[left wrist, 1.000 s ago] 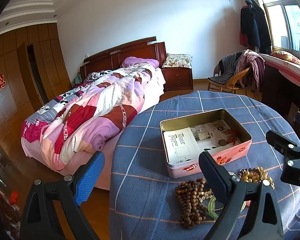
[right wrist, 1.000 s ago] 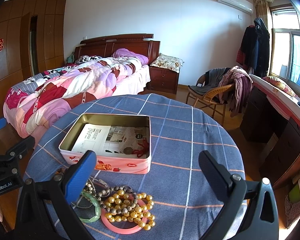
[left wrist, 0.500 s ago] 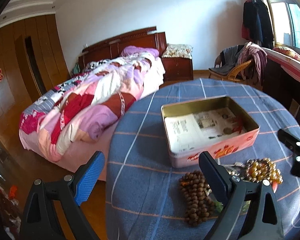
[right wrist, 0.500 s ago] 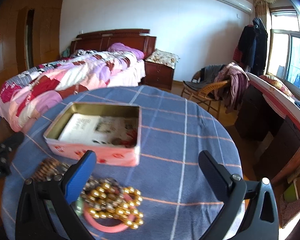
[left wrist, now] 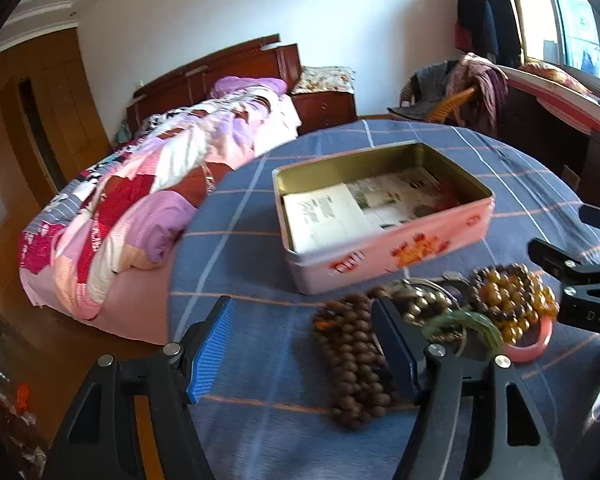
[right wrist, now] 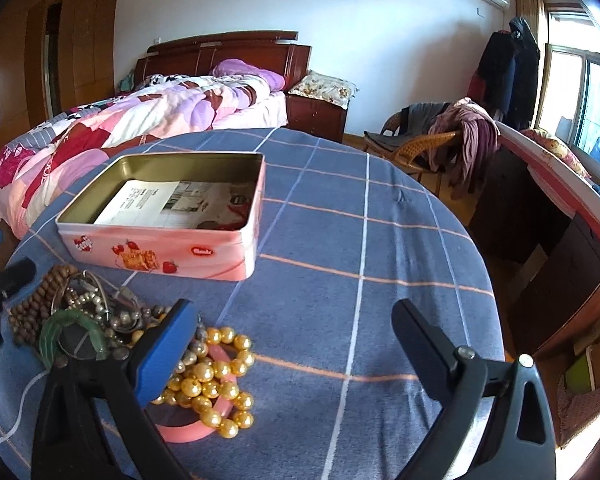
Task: Organize jewelry
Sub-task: 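Lower the left tool onto the brown wooden bead strand and grasp it, then lift the brown bead strand with the left tool while the right tool grasps the dark bead bracelet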
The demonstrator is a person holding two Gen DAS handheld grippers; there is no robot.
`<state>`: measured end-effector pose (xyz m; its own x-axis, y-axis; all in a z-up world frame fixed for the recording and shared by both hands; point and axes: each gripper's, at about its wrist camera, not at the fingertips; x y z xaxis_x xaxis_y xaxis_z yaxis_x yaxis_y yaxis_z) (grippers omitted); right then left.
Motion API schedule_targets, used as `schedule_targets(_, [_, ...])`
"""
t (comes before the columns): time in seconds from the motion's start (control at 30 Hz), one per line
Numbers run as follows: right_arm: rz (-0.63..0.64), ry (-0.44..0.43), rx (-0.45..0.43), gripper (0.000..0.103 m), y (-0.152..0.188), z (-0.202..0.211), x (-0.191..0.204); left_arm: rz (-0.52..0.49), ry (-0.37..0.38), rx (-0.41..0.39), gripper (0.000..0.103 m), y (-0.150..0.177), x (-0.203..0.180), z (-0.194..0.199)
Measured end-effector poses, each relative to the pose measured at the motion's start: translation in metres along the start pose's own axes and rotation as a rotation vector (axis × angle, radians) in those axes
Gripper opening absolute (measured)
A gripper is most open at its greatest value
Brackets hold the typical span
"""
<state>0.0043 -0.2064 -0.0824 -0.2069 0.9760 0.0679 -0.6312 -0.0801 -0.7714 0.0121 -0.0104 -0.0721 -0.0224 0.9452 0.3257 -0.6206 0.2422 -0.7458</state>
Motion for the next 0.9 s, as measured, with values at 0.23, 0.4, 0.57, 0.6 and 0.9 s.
schedule_targets(0.23, [0.004,-0.004,0.009,0.099,0.001,-0.002,0.001,0.009,0.122,0.08,0.015,0.011,-0.007,-0.019])
schedule_targets(0.4, [-0.005,-0.008,0.016,0.099,0.001,-0.003,-0.001,0.05,0.165,0.024,0.015,0.002,0.004,-0.008])
schedule_targets(0.57, [0.005,-0.01,0.013,0.099,0.0,-0.003,-0.002,0.05,0.124,-0.039,0.015,-0.009,0.014,0.007])
schedule_targets(0.6, [0.007,-0.012,0.013,0.099,0.0,-0.003,-0.002,0.04,0.098,-0.056,0.015,-0.009,0.015,0.01])
schedule_targets(0.9, [-0.008,-0.078,0.088,0.071,0.0,-0.014,-0.006,0.048,0.073,-0.052,0.015,-0.011,0.023,-0.001])
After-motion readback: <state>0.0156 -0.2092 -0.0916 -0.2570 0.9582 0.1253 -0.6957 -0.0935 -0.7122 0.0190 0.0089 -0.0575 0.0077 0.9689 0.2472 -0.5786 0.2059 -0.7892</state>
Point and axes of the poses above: each gripper's, at about its wrist camera, not at the fingertips, and z roughly against the way its jaws point, x to its left, y to its underside, and after that the axes turned 15 degrees about -y, right-handed
